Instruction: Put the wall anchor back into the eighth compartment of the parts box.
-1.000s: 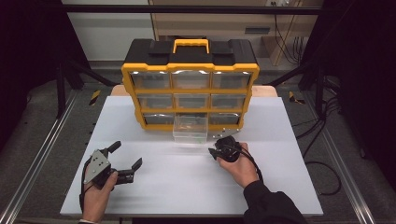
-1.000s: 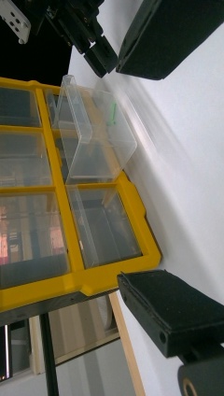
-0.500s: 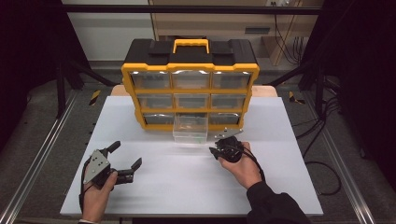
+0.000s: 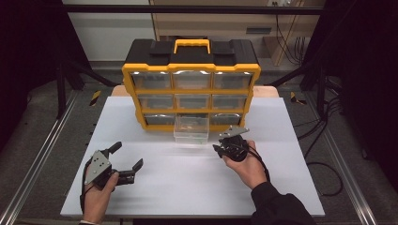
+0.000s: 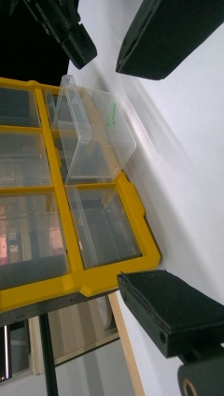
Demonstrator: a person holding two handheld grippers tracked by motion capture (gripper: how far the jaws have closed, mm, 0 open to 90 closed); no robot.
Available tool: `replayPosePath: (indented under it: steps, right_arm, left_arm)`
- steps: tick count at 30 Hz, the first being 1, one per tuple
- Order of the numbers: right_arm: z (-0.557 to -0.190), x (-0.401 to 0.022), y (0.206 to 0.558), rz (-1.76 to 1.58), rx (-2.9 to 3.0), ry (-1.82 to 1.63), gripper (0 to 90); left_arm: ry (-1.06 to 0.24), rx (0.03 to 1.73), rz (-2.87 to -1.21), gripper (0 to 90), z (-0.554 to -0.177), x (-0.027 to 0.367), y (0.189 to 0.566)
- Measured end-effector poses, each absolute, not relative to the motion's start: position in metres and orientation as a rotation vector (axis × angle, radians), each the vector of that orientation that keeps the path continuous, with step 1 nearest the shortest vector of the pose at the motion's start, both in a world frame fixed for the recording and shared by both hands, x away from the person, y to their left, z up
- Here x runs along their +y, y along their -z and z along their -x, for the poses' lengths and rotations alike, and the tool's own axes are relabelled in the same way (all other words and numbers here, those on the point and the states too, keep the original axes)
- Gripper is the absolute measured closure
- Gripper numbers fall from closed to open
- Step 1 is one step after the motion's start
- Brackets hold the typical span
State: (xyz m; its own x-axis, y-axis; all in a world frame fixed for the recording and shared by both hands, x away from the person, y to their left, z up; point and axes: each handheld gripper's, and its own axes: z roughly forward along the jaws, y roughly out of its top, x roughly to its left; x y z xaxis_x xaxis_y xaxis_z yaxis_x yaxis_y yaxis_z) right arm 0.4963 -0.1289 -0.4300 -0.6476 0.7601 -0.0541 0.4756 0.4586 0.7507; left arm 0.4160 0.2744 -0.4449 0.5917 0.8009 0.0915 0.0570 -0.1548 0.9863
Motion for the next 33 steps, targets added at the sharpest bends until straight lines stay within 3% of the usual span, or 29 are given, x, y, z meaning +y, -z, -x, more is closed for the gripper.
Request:
replayPosePath:
  steps: [33]
  right_arm:
    - [-0.499,-0.133,0.401,-1.022,2.268,-1.086,65.8]
  left_arm:
    - [-0.769,0.735,-1.606,1.0,-0.416,0.276,0.444]
